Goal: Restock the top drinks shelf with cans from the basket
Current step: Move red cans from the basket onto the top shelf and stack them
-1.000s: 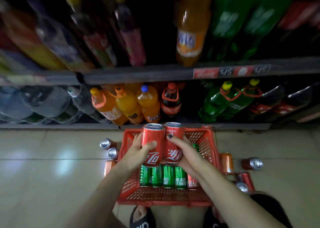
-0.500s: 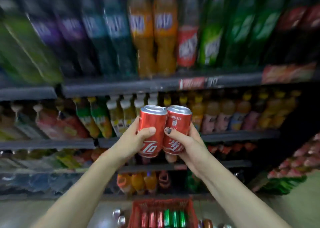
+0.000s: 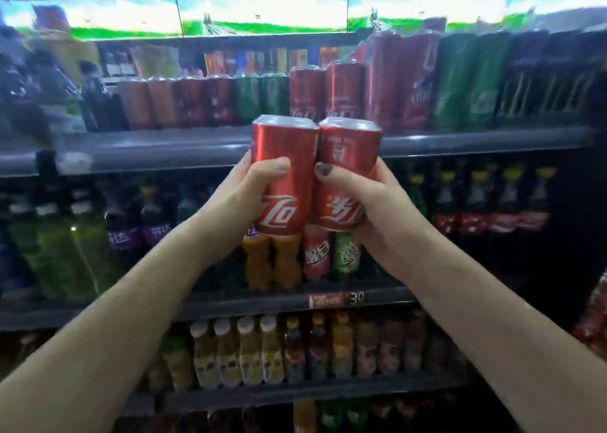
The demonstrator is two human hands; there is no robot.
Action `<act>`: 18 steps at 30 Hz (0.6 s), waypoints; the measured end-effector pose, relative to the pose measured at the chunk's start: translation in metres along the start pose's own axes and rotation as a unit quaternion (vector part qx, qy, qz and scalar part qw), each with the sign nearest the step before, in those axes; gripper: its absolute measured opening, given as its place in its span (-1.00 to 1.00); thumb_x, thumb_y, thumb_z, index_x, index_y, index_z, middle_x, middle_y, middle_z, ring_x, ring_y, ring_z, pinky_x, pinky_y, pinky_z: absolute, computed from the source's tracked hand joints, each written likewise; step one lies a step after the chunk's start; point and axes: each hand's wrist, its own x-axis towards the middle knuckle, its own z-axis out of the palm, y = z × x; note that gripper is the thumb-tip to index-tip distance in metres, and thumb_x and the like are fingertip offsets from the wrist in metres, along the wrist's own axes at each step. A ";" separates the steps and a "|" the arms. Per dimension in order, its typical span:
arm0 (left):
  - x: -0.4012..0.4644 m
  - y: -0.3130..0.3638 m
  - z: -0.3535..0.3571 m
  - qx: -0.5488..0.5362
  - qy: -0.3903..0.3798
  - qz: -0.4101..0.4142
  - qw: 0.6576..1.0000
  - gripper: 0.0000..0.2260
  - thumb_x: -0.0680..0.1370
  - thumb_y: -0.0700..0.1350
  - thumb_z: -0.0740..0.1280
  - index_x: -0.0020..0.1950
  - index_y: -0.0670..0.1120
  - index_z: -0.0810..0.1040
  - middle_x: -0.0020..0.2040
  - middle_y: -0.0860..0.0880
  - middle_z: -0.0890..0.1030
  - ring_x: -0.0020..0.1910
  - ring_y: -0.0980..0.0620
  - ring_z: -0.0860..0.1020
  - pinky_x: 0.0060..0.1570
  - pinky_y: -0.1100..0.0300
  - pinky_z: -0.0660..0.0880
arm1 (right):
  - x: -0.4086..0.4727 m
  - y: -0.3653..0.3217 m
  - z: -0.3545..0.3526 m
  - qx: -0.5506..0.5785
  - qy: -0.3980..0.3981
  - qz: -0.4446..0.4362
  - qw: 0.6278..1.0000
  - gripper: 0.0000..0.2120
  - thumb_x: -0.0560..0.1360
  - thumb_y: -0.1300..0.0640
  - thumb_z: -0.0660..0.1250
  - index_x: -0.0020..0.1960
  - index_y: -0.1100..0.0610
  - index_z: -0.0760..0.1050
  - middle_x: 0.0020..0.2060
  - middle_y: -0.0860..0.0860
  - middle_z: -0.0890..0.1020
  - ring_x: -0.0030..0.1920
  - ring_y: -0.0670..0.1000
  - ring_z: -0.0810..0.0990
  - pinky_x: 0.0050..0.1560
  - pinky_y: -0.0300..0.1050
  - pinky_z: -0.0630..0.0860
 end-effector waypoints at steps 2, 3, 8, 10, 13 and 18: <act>0.013 0.023 0.003 0.016 -0.007 0.020 1.000 -0.18 0.31 0.28 0.40 0.49 -0.09 0.43 0.24 -0.23 0.68 0.14 -0.23 0.70 0.15 -0.17 0.64 | 0.015 -0.023 -0.003 -0.014 -0.015 -0.022 1.000 -0.55 0.53 0.16 0.46 0.38 0.14 0.47 0.16 0.13 0.70 0.13 0.15 0.71 0.12 0.16 0.65; 0.021 0.033 0.005 0.020 -0.005 0.035 0.999 -0.18 0.32 0.28 0.39 0.49 -0.10 0.42 0.26 -0.25 0.67 0.17 -0.26 0.69 0.17 -0.18 0.63 | 0.025 -0.033 -0.004 -0.021 -0.017 -0.031 0.999 -0.54 0.52 0.15 0.46 0.39 0.13 0.46 0.15 0.13 0.70 0.12 0.15 0.72 0.12 0.16 0.65; 0.067 0.070 0.003 0.019 0.008 0.094 0.995 -0.25 0.39 0.28 0.34 0.48 -0.12 0.46 0.30 -0.24 0.65 0.25 -0.24 0.66 0.31 -0.24 0.55 | 0.085 -0.071 -0.004 -0.033 -0.029 -0.046 0.998 -0.53 0.51 0.16 0.47 0.39 0.17 0.46 0.12 0.20 0.71 0.09 0.21 0.72 0.09 0.20 0.66; 0.085 0.076 -0.005 0.018 0.001 0.104 0.994 -0.26 0.44 0.28 0.32 0.51 -0.11 0.44 0.33 -0.24 0.63 0.28 -0.23 0.64 0.32 -0.23 0.56 | 0.108 -0.078 -0.002 -0.037 -0.024 -0.041 0.998 -0.53 0.50 0.15 0.48 0.38 0.16 0.47 0.10 0.19 0.72 0.06 0.20 0.73 0.02 0.16 0.67; 0.107 0.076 -0.017 0.008 -0.010 0.100 0.995 -0.26 0.45 0.29 0.31 0.53 -0.10 0.42 0.35 -0.22 0.62 0.29 -0.22 0.64 0.28 -0.24 0.58 | 0.136 -0.081 0.004 -0.039 -0.013 -0.026 0.999 -0.54 0.50 0.16 0.48 0.36 0.17 0.47 0.05 0.17 0.73 -0.04 0.15 0.75 -0.11 0.05 0.68; 0.138 0.066 -0.032 -0.018 -0.028 0.073 0.997 -0.43 0.59 0.25 0.19 0.46 -0.09 0.50 0.34 -0.23 0.63 0.33 -0.29 0.60 0.31 -0.32 0.53 | 0.171 -0.077 0.007 -0.055 0.001 -0.002 0.998 -0.50 0.48 0.14 0.48 0.38 0.21 0.47 0.04 0.19 0.73 -0.08 0.15 0.75 -0.20 -0.01 0.66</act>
